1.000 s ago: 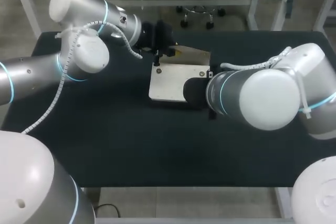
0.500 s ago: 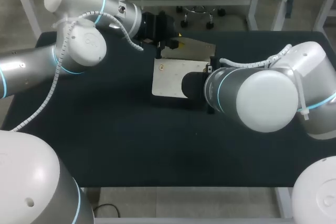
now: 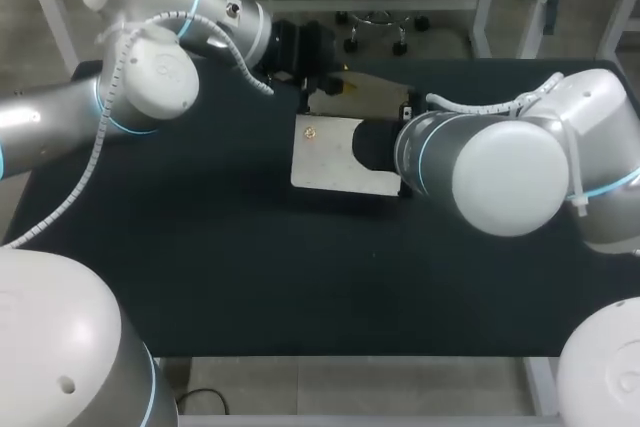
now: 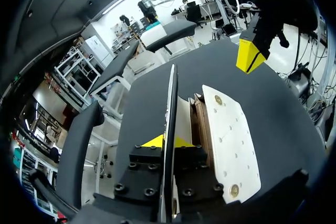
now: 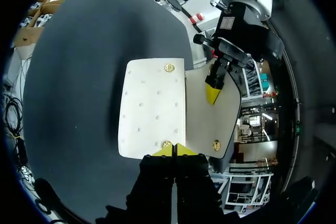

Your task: Pick up the bag, open it, inspect its contents, close it, and place it on the opposite side

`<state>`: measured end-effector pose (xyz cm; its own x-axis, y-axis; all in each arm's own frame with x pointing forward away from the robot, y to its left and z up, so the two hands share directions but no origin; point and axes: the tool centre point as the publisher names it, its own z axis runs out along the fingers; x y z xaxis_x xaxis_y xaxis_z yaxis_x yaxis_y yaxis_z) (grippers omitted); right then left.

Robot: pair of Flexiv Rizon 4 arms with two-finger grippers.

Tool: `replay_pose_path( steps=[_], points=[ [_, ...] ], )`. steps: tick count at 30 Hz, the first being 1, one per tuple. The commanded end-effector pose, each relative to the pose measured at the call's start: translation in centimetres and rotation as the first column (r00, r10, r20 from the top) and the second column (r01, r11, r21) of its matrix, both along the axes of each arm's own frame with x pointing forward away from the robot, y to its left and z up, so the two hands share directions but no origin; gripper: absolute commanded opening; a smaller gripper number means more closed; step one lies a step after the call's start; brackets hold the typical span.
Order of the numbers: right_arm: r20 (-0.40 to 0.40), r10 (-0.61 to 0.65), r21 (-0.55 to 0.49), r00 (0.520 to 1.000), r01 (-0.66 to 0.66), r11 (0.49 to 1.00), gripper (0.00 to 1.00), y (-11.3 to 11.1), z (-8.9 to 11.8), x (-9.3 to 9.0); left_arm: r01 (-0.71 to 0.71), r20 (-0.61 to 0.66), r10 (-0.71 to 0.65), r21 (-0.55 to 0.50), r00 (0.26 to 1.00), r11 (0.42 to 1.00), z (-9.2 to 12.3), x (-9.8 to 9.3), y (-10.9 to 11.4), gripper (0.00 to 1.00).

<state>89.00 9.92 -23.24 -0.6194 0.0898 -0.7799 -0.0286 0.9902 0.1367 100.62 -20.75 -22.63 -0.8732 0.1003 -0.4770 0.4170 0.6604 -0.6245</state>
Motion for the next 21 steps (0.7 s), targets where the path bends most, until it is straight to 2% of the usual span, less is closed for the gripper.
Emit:
replay_pose_path(
  steps=[1,13,21],
  points=[
    [0.364,-0.041,0.022,0.931,0.036,0.999,0.00,0.4,-1.1,1.5,0.000,0.002,0.000,-0.009,1.000,1.000,-0.2,-0.6,0.2,0.00],
    [0.310,-0.026,-0.006,0.950,0.029,1.000,0.00,1.2,-2.5,4.7,-0.004,-0.003,0.004,-0.018,1.000,1.000,0.0,-1.5,0.7,0.00],
    [0.286,-0.025,-0.023,0.958,0.032,0.999,0.00,1.2,-2.6,6.2,-0.006,-0.004,0.006,-0.020,1.000,1.000,0.0,-1.8,0.8,0.00]
  ],
)
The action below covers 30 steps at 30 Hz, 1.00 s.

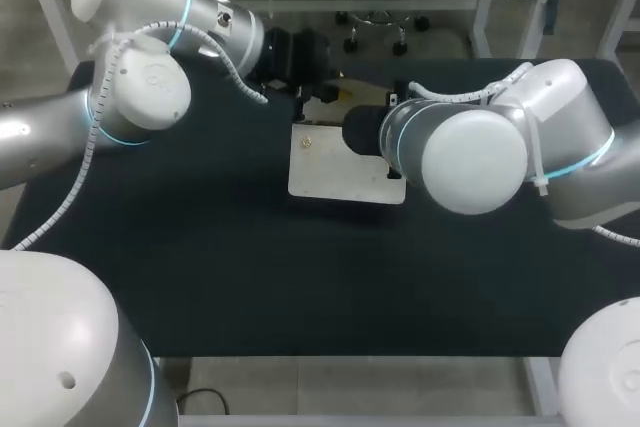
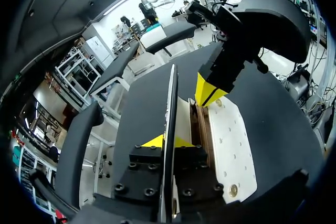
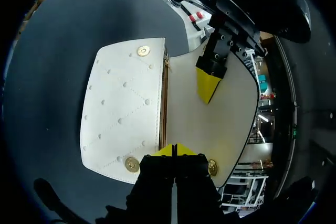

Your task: Pick up the bag, open it, inspect its contents, close it, and place it on the opposite side

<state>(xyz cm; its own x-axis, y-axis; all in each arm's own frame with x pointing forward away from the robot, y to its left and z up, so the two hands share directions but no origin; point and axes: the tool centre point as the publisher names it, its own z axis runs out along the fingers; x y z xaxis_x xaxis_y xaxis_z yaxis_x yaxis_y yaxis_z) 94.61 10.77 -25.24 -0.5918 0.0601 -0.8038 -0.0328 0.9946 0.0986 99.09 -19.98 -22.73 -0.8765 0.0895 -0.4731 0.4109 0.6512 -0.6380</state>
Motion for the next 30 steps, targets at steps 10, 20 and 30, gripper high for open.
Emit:
replay_pose_path(
  steps=[10,20,30],
  points=[
    [0.206,-0.029,0.000,0.978,0.030,1.000,0.00,0.1,-1.1,1.6,-0.011,0.008,0.011,-0.002,1.000,1.000,0.2,-0.5,0.2,0.00],
    [0.139,-0.001,-0.013,0.990,0.003,1.000,0.00,0.2,-1.0,1.9,-0.016,0.014,0.016,-0.007,1.000,1.000,0.1,-0.6,0.3,0.00],
    [0.070,0.022,-0.046,0.997,-0.018,0.999,0.00,0.4,-1.2,1.9,-0.025,0.036,0.025,0.001,0.999,1.000,0.0,-0.7,0.4,0.00]
  ],
)
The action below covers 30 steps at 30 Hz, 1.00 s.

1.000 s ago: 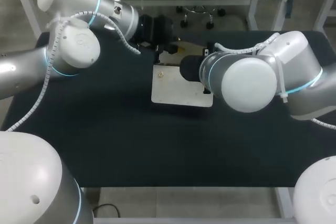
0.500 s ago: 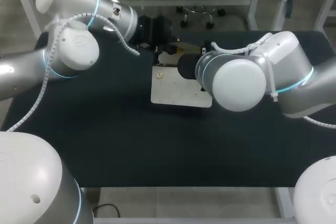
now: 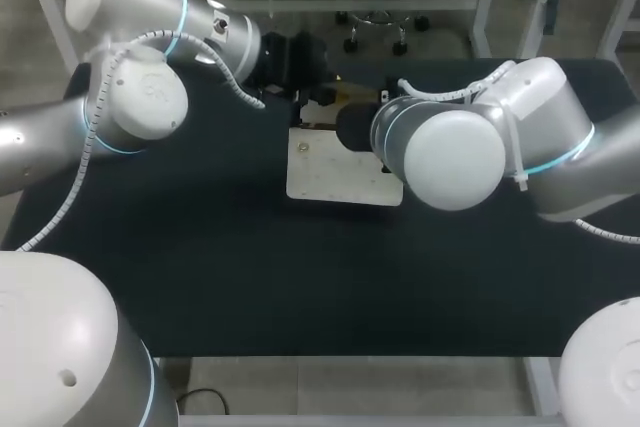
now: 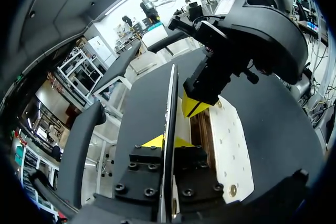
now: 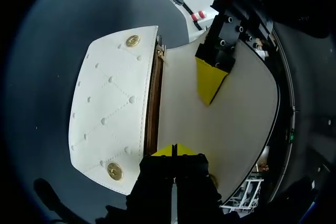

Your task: Pick up the bag, open it, inspect its contents, close it, and place it on the opposite side

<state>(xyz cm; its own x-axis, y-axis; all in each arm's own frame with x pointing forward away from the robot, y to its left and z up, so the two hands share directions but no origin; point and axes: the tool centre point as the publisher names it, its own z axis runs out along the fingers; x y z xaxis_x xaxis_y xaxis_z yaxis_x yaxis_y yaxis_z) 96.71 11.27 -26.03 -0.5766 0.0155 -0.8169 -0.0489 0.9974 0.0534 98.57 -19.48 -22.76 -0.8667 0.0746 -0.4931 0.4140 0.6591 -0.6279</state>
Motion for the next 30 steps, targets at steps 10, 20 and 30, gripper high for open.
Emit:
replay_pose_path(
  steps=[10,20,30],
  points=[
    [-0.033,-0.004,-0.079,0.999,0.001,0.997,0.00,0.1,-0.5,-1.0,-0.011,0.022,0.011,-0.002,1.000,1.000,0.0,-0.3,-0.2,0.00],
    [-0.070,-0.017,-0.068,0.997,0.012,0.998,0.00,0.0,-0.5,-1.3,-0.018,0.033,0.018,-0.007,0.999,1.000,0.0,-0.5,-0.1,0.00],
    [-0.132,-0.046,-0.061,0.990,0.038,0.997,0.00,-0.2,-1.3,-0.2,-0.024,0.051,0.025,-0.013,0.998,1.000,0.2,-0.7,-0.1,0.00]
  ],
)
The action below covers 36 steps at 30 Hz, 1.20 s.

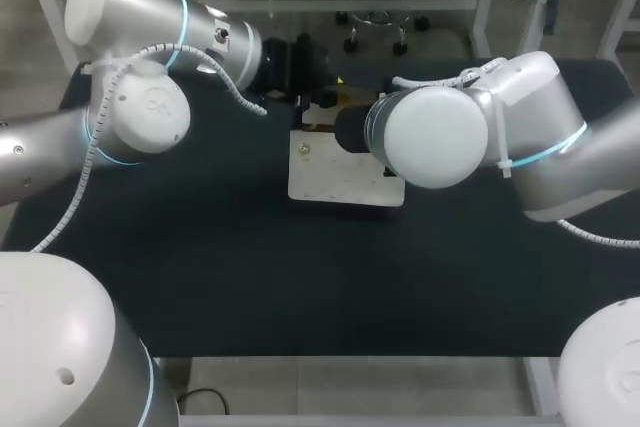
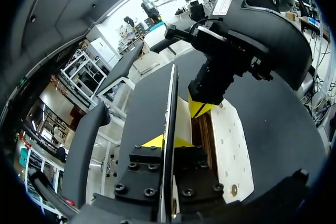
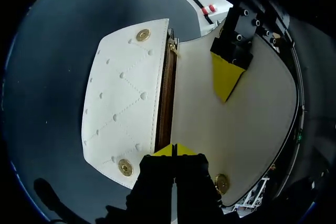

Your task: Pick up the bag, open it, inspect its contents, close it, and place it on the opposite side

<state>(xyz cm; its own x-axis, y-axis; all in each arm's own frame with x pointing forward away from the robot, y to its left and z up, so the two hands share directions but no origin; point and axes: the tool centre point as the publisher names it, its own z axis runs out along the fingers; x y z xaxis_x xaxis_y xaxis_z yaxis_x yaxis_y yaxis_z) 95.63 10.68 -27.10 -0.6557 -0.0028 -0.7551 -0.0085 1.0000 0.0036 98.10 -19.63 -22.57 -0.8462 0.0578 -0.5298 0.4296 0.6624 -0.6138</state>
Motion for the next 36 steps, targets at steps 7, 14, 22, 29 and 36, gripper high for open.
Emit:
replay_pose_path(
  steps=[7,14,22,29,36],
  points=[
    [-0.084,-0.015,-0.004,0.996,0.014,1.000,0.00,0.4,-0.6,1.3,-0.011,0.010,0.011,-0.010,1.000,1.000,-0.1,-0.3,0.1,0.00],
    [-0.103,-0.019,0.000,0.995,0.019,1.000,0.00,0.4,-0.6,1.6,-0.012,0.014,0.012,-0.016,1.000,1.000,-0.1,-0.5,0.1,0.00],
    [-0.131,-0.018,0.000,0.991,0.019,1.000,0.00,0.3,-1.2,0.8,-0.042,0.021,0.043,-0.038,0.999,0.998,-0.3,-0.4,0.1,0.00],
    [-0.149,-0.014,0.013,0.989,0.016,1.000,0.00,0.3,-2.1,0.3,-0.063,0.011,0.064,-0.064,0.998,0.996,-0.1,-0.2,0.1,0.00],
    [-0.158,-0.012,0.014,0.987,0.015,1.000,0.00,0.3,-2.5,-0.4,-0.081,0.009,0.082,-0.076,0.997,0.994,0.1,0.0,0.2,0.00]
  ],
)
